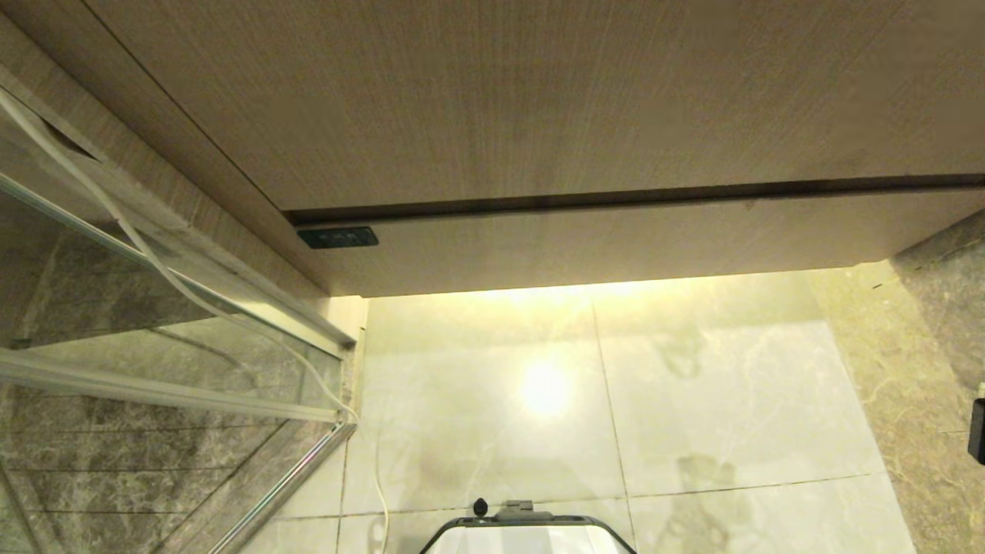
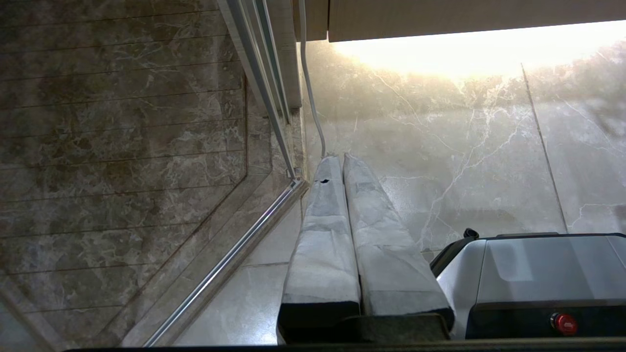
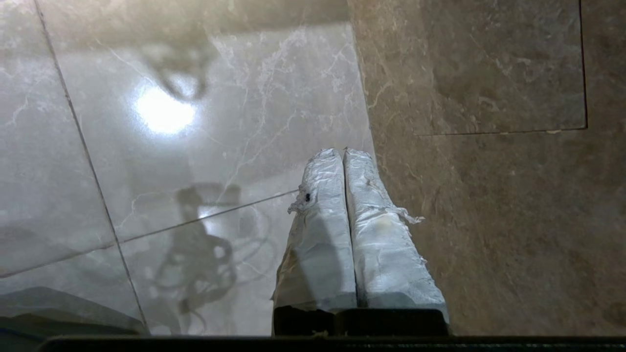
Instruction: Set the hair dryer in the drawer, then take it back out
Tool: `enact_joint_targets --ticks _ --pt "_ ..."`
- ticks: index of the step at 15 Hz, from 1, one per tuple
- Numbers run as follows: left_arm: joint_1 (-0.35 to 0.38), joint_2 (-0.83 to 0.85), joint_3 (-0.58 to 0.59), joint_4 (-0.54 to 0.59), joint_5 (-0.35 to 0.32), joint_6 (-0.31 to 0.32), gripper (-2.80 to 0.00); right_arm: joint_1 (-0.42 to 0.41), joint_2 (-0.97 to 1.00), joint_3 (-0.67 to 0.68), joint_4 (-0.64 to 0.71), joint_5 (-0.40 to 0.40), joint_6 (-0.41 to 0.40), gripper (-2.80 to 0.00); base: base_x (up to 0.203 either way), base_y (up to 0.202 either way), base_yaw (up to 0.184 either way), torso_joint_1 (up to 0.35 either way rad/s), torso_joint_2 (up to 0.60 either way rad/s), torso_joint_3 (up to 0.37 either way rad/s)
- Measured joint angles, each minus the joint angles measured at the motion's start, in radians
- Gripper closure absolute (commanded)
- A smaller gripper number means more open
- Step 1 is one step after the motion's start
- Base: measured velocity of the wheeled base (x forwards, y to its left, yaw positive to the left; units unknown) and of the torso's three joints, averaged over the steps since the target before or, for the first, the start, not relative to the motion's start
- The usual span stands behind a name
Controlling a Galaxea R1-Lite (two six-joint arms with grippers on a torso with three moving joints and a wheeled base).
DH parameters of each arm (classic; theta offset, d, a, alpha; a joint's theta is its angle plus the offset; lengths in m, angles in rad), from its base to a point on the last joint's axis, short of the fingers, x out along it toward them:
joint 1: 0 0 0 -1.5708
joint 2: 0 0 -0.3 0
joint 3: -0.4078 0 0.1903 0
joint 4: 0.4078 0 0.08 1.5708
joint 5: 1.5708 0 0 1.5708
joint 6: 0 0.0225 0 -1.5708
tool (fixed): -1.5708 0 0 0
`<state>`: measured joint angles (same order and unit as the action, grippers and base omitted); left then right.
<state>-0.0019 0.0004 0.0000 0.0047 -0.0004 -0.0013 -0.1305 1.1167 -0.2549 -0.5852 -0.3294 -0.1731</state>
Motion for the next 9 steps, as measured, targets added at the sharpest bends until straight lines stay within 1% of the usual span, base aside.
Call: enact_joint_targets --ticks 4,7,9 --pt "0.0 0.0 0.0 0.0 0.0 0.0 0.0 0.016 -0.036 0.003 0.04 0.016 0.009 0.0 0.0 0.0 0.0 0.0 0.0 0.0" --pt "0.0 0.0 0.0 0.0 0.0 0.0 0.0 0.037 -0.059 0.003 0.042 0.02 0.014 0.0 0.0 0.0 0.0 0.0 0.0 0.0" --pt "0.0 0.0 0.0 0.0 0.0 0.0 0.0 0.058 -0.079 0.005 0.049 0.052 0.022 0.0 0.0 0.0 0.0 0.0 0.0 0.0"
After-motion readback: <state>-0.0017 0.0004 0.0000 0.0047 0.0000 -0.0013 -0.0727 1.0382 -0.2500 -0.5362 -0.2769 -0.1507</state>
